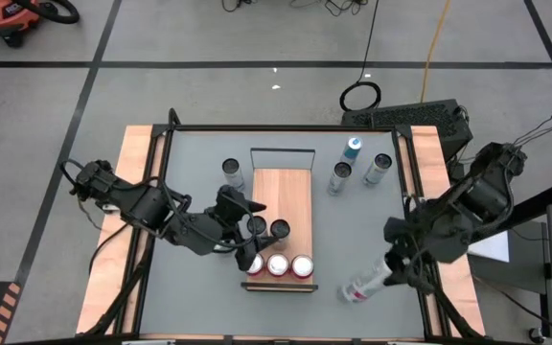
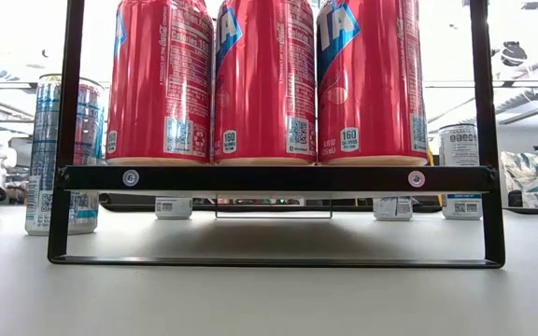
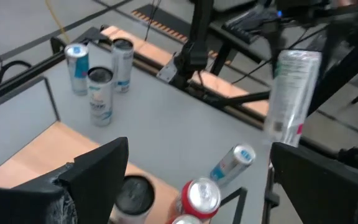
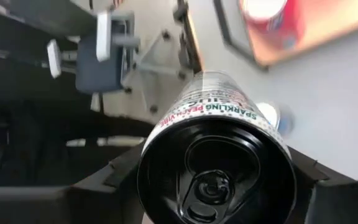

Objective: Sort soda cans
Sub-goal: Put the white pink soda can on the shelf and align it with the other white pink soda cans

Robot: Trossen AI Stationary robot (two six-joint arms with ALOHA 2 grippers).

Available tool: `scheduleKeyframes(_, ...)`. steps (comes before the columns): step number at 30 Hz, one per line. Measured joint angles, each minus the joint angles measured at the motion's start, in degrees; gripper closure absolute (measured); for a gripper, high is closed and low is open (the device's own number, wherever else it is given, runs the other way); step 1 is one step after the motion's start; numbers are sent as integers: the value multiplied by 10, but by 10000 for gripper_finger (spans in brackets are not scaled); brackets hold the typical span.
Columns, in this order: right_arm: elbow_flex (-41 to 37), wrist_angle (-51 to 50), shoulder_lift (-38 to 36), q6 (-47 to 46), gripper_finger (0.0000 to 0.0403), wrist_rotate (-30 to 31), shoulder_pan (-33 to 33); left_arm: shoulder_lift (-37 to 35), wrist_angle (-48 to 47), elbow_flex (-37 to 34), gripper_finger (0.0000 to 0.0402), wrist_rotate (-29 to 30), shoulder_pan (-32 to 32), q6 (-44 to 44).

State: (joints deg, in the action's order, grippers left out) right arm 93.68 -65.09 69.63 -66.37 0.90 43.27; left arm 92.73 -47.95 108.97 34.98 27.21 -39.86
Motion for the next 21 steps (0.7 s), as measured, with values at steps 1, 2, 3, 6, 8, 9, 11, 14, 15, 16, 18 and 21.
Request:
scheduleKeyframes(1,5,0,0,18,173,7,-7,0,10,0,4,0,-2,3)
scheduleKeyframes(2,10,0,0,39,173,15,-15,0,16,0,4,0,-3,5)
scheduleKeyframes(3,15,-1,0,63,173,23,-21,0,24,0,4,-1,-6,11)
scheduleKeyframes(6,25,0,0,143,173,44,-40,0,47,0,4,-8,-13,26)
scheduleKeyframes(8,29,1,0,206,173,59,-52,0,62,0,4,-21,-19,30)
scheduleKeyframes(9,33,0,0,240,173,67,-57,0,68,0,4,-34,-23,30)
scheduleKeyframes(11,35,5,0,312,173,83,-68,0,78,0,4,-65,-35,29)
scheduleKeyframes(14,35,28,0,437,173,99,-85,0,96,0,4,-118,-53,28)
scheduleKeyframes(15,35,36,0,481,173,102,-91,0,103,0,4,-135,-59,28)
scheduleKeyframes(16,35,44,0,523,173,108,-95,0,109,0,4,-149,-65,28)
scheduleKeyframes(18,35,61,0,608,173,118,-105,0,117,0,4,-165,-77,28)
scheduleKeyframes(21,35,99,1,735,173,138,-121,0,120,0,4,-169,-95,29)
